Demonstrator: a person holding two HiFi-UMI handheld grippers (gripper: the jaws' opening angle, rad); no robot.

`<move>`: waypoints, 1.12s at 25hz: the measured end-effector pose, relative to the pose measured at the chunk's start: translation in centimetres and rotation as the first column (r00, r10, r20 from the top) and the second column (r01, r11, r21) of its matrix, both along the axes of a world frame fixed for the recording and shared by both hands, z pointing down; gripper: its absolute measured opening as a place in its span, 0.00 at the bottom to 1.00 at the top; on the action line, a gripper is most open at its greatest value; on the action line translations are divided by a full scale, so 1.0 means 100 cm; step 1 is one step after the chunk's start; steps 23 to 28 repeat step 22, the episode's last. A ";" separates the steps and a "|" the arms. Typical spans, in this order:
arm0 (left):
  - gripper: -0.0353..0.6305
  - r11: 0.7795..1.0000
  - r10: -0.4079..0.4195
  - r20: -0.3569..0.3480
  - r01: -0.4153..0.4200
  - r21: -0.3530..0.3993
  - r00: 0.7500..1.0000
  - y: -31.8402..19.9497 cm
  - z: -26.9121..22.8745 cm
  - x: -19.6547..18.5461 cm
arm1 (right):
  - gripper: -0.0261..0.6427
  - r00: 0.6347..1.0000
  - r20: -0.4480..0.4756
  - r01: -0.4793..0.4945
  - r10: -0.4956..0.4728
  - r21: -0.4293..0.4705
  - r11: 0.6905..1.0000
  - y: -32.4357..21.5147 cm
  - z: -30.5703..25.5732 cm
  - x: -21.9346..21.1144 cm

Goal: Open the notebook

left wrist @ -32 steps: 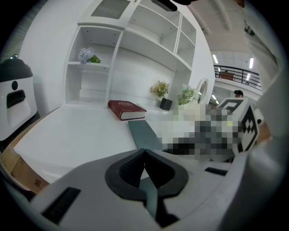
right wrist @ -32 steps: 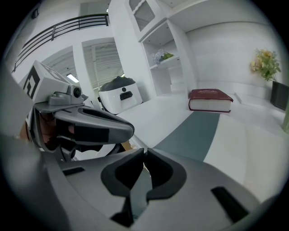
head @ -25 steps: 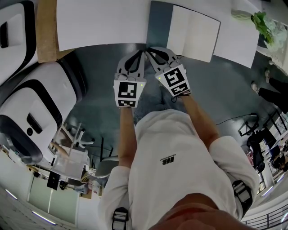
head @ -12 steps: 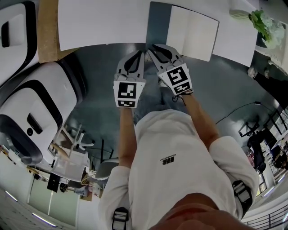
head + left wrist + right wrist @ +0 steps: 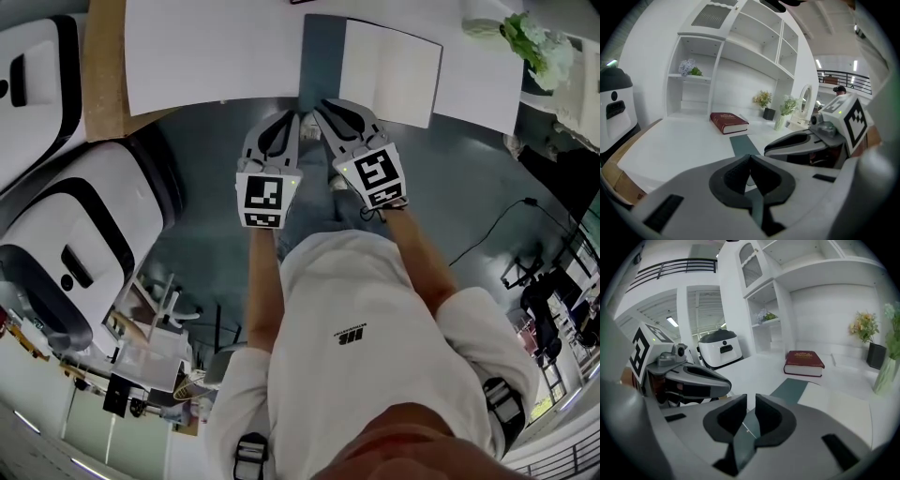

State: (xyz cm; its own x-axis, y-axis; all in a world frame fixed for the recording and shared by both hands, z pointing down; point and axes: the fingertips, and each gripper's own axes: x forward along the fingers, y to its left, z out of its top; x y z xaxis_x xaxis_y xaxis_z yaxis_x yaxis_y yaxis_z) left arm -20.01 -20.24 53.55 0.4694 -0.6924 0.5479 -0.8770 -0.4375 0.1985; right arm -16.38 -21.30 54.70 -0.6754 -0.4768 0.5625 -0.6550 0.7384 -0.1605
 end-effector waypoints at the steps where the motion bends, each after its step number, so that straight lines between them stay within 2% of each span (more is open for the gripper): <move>1: 0.05 1.000 0.003 -0.001 -0.003 0.003 1.000 0.000 -0.003 0.001 | 0.10 1.000 -0.001 -0.007 0.007 0.005 1.000 0.000 -0.004 0.003; 12: 0.05 0.998 0.054 0.005 -0.054 0.042 0.999 -0.002 -0.031 0.016 | 0.09 0.997 -0.004 -0.077 0.077 0.056 0.995 -0.002 -0.039 0.032; 28: 0.05 0.996 0.080 0.007 -0.080 0.050 0.997 -0.005 -0.038 0.026 | 0.09 0.997 -0.004 -0.079 0.080 0.055 0.995 0.000 -0.048 0.036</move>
